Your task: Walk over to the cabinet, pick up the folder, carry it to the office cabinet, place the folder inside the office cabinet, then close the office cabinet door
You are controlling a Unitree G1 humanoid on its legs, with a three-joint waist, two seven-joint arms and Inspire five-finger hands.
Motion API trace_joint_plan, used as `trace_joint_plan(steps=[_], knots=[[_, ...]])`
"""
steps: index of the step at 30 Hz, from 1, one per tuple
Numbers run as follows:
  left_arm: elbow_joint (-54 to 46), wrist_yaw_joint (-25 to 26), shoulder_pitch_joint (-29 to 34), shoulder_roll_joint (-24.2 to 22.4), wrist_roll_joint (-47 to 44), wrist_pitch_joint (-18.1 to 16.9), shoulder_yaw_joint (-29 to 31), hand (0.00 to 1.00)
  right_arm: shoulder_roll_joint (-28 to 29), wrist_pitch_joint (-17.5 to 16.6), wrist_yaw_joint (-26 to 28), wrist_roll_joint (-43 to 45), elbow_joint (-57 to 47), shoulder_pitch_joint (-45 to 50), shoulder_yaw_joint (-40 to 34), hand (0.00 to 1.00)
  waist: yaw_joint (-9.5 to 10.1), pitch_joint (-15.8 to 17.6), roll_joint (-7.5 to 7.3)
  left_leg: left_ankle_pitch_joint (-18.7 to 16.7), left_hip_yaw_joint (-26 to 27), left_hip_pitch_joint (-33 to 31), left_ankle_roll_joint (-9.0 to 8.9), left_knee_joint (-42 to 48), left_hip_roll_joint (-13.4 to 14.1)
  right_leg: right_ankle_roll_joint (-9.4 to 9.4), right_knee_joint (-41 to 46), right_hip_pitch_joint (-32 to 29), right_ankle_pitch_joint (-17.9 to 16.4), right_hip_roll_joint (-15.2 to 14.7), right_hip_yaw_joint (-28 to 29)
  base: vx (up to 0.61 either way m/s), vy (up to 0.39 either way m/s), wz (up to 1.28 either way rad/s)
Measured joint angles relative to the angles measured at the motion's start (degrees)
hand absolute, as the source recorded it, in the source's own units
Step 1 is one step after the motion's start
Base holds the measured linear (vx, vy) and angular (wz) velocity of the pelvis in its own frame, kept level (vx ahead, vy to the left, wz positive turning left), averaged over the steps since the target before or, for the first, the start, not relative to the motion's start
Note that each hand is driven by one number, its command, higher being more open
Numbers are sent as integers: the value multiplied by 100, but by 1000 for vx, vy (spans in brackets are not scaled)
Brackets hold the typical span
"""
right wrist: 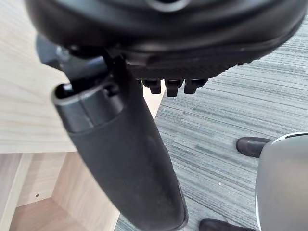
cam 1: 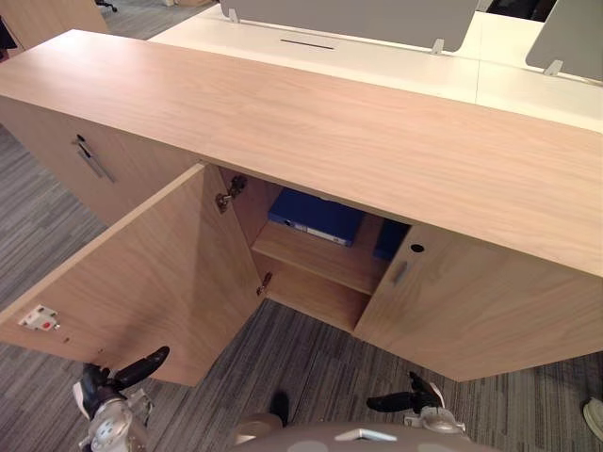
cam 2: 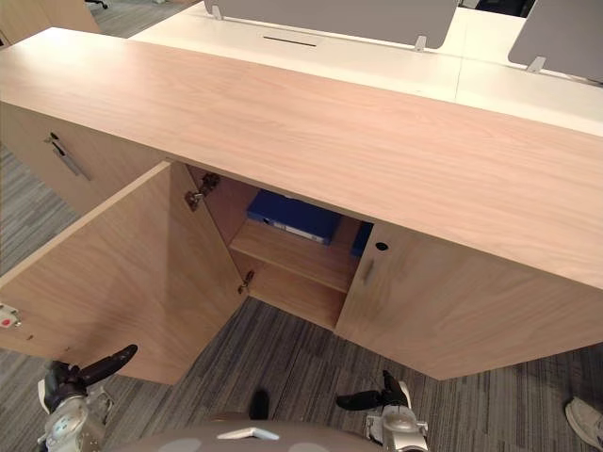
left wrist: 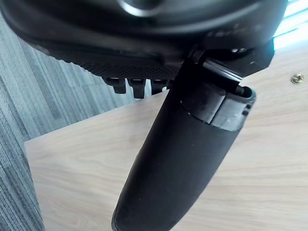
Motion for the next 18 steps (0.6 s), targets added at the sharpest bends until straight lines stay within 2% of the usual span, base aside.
trace_joint_plan(steps=[7, 15, 18], knots=[[0, 6, 23, 0, 67, -1, -80, 100, 74, -11, -1, 0, 0, -79, 7, 100, -12, 9, 57, -28, 30, 71, -30, -4, 128, -90, 97, -25, 167, 101, -1, -59, 5, -4], [-92, 2, 25, -53, 97, 8, -300, 100, 72, 1, -1, 14, 5, 97, -5, 100, -70, 22, 84, 70, 59, -93, -67, -4, 132, -109, -9, -149, 87, 77, -24, -121, -7, 1], [-223, -9, 41, -206, 97, 9, -303, 100, 60, -2, 0, 9, 4, 101, 2, 100, -59, 21, 97, 132, 52, -112, -65, -4, 132, -79, 9, -151, 16, 92, -37, -69, 4, 9]])
